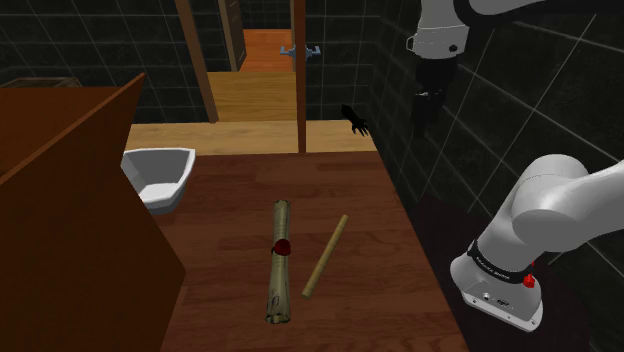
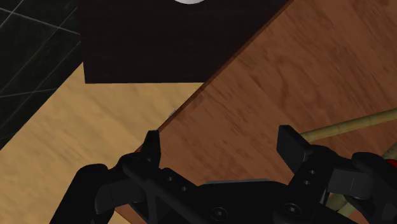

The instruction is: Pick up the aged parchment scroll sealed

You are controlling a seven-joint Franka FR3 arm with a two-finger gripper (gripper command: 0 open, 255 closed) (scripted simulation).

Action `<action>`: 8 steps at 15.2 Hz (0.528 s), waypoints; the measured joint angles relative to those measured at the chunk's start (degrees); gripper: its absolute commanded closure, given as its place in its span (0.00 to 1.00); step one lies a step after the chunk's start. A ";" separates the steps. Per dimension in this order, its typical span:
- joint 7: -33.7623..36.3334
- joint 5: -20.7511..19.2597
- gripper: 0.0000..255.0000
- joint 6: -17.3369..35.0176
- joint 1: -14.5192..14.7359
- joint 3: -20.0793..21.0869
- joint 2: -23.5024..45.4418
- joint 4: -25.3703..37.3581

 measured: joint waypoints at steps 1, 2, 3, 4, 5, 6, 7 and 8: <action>0.00 0.00 0.00 0.00 0.00 0.00 0.00 0.00; 0.96 0.56 0.00 0.46 0.14 0.69 0.10 -0.32; 2.30 1.30 0.00 1.12 0.29 1.60 0.47 -0.54; 4.01 2.25 0.00 1.88 0.52 2.79 0.69 -0.99; 5.94 3.35 0.00 2.82 0.80 4.16 1.23 -1.29; 7.93 4.43 0.00 3.43 1.08 5.55 1.68 -1.32; 9.93 5.53 0.00 4.49 1.37 6.98 2.21 -1.70; 11.79 6.47 0.00 5.79 1.55 8.31 3.07 -2.01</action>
